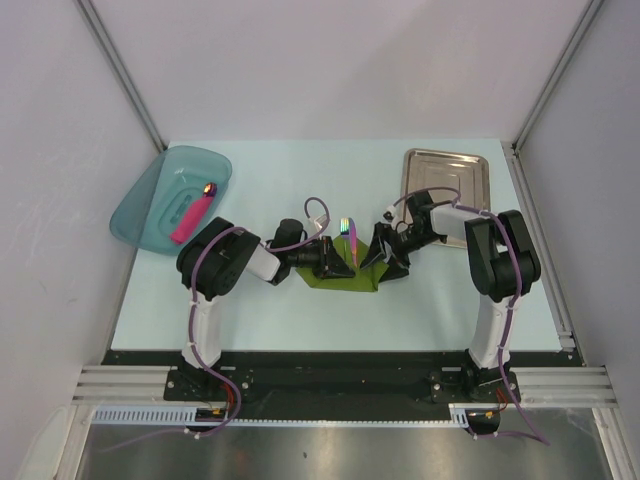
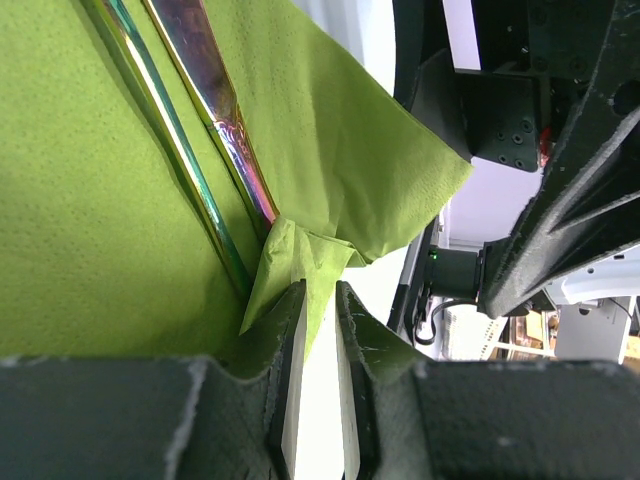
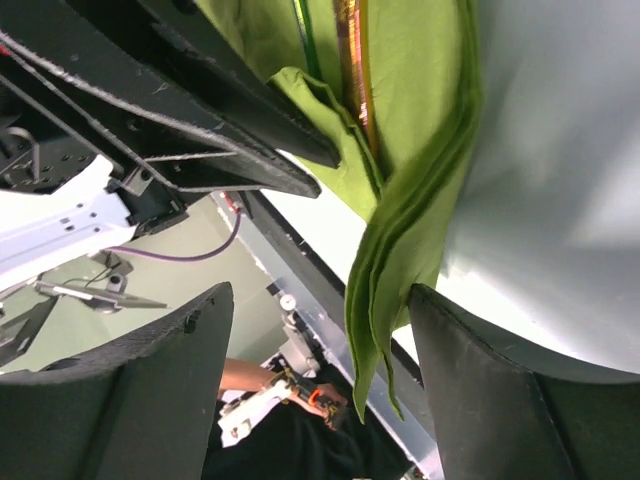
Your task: Place the utensils on the paper napkin and roll it up
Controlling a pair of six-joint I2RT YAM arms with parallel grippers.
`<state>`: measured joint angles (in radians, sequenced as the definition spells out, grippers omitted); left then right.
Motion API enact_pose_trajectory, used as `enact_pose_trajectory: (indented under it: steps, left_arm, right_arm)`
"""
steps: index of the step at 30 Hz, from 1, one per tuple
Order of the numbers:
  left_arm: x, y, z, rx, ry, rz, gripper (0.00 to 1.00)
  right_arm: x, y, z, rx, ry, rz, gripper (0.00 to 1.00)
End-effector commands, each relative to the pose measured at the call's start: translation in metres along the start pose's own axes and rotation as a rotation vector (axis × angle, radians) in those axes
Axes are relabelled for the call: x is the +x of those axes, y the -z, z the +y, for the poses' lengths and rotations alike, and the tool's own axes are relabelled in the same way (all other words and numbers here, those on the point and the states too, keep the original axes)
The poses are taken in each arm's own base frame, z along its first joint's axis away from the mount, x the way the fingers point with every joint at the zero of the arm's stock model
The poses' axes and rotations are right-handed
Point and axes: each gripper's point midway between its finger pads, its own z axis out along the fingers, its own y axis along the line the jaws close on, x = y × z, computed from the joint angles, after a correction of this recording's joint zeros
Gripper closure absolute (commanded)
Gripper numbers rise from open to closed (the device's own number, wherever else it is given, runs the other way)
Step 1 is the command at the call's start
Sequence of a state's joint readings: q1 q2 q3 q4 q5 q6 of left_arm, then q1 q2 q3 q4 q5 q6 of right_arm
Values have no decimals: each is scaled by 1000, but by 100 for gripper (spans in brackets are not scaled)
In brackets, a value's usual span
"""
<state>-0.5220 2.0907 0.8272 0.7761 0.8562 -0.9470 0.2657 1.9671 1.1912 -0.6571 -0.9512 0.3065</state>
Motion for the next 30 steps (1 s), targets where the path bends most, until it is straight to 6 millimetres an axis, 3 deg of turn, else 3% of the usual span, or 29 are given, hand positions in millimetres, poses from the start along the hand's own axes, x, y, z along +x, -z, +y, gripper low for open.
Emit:
enact_pose_trajectory:
  steps: [1,7,8,17,25,30]
  left_arm:
    - [-14,0,-10,29,-30,-33,78]
    - [-14,0,-10,27,-29,-34,78]
    - [-14,0,-9,23,-26,-33,78]
    - [-14,0,-7,6,-28,-32,85]
    - [-14,0,-6,2,-26,-31,86]
    - [-15,1,-10,12,-33,-33,86]
  right_arm:
    - [-6,3,-2,48,31,-41,26]
    - [-17,13,-17,152,67,-98,42]
    - [-16,13,-16,152,73,-96,51]
    - [-25,5,12,106,173,-91,96]
    - [-32,-10,32,65,177,-83,100]
    - [-33,-26,27,86,186,-60,100]
